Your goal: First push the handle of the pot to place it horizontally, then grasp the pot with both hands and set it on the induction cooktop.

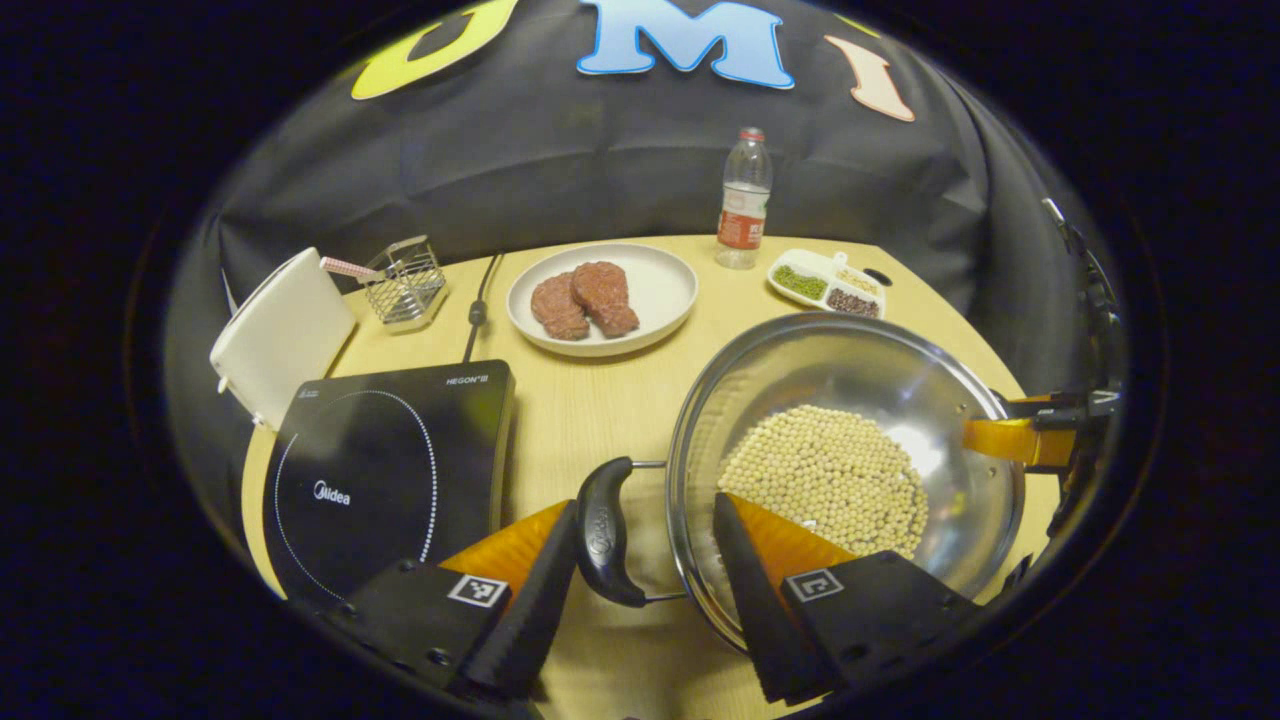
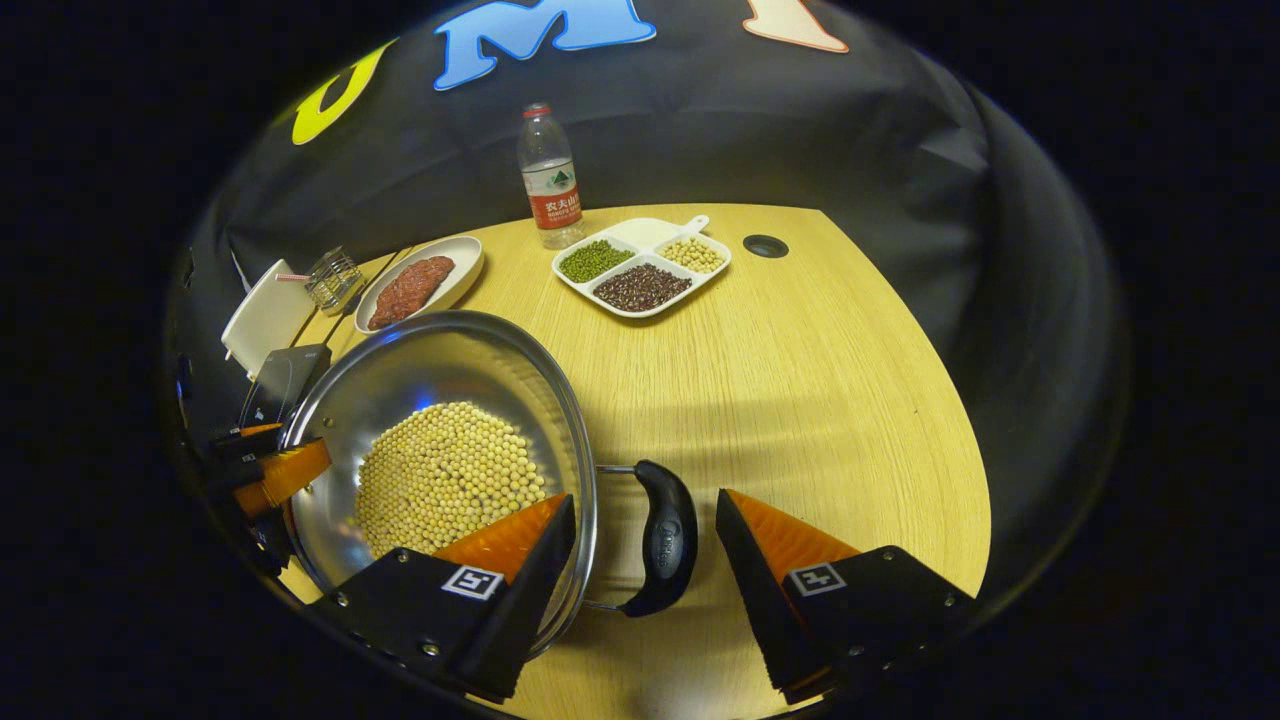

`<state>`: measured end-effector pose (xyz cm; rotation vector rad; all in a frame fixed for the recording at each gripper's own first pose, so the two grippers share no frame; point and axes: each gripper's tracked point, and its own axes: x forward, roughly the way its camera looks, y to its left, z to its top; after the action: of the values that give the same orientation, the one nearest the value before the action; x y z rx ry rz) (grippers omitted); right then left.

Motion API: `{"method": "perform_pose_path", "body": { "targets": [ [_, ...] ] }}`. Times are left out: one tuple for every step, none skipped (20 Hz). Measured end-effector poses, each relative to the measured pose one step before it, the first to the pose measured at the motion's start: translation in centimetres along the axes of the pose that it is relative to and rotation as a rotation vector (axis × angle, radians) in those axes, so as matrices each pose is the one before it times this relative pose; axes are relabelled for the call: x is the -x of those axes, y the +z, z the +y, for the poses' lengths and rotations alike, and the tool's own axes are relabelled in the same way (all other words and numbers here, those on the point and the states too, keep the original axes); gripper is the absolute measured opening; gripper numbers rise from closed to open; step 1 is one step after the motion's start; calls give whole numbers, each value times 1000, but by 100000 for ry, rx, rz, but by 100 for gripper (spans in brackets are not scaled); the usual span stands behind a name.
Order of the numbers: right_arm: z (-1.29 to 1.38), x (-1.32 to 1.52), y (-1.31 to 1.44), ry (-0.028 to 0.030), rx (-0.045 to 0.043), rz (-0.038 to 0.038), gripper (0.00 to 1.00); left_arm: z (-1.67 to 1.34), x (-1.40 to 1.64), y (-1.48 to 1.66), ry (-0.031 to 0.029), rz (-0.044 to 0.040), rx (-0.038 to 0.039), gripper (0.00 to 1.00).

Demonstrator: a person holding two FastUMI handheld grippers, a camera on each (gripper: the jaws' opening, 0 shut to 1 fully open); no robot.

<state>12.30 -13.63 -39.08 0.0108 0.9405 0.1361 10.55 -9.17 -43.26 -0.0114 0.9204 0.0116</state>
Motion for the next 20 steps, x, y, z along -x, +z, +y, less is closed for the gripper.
{"method": "perform_pose_path", "body": {
  "targets": [
    [112, -312, -212, 622, -1575, 666, 87, 162, -209, -419, 122, 1421, 299, 82],
    [310, -364, -19, 1482, -1802, 683, 75, -149, 204, 99, -940, -124, 1668, 78],
    [472, 72, -311, 1659, -1152, 611, 72, -54, -576, -236, -937, 1017, 1109, 74],
    [-52, 278, 111, -1102, -494, -91, 66, -18, -89, 28, -679, 107, 352, 73],
    [15, -335, -73, -109, 546, 508, 62, 82, 193, -13, -363, 280, -190, 76],
    [-52, 63, 48, -23, 199, -309, 62, 7, 2, 156, -78, -108, -369, 67],
    [88, 17, -5, 229, -876, -30, 62, 14, 62, -1, 43, -181, -397, 70],
    [48, 43, -23, 186, 32, 406, 59, -16, -87, 77, -149, 23, 125, 65],
    [-58, -102, -30, -471, 546, 79, 59, -4, 34, 34, -136, -223, 222, 68],
    [-37, 116, 42, -754, 639, 46, 59, 6, -124, 21, 187, 25, -622, 66],
    [86, 74, 28, -671, -148, 58, 59, 45, 105, 4, 238, 68, -1109, 70],
    [52, 211, -12, -716, -660, 341, 59, 43, 54, -56, -252, 993, -496, 66],
    [91, 313, -126, -593, -525, 77, 59, -80, -2, 70, -733, 190, 387, 66],
    [118, 445, -4, -476, -269, -280, 59, 85, -7, 266, -967, -152, 747, 63],
    [191, 569, -27, -695, 405, -380, 59, 192, -9, 141, -881, -272, 473, 66],
    [112, 689, 83, -896, 317, -454, 59, 93, 27, 216, -939, -163, -107, 66],
    [124, 609, 115, -628, -516, -612, 58, 178, -82, 165, -616, -793, -733, 66],
    [208, 626, 31, -346, -920, -249, 59, 223, -159, 352, -465, -1093, -704, 66],
    [203, 621, -41, -338, -945, -156, 59, -19, -120, 95, -319, -682, -286, 66],
    [283, 609, 47, -267, -564, -278, 58, 107, 181, 205, -294, -426, -162, 62]
  ]
}}
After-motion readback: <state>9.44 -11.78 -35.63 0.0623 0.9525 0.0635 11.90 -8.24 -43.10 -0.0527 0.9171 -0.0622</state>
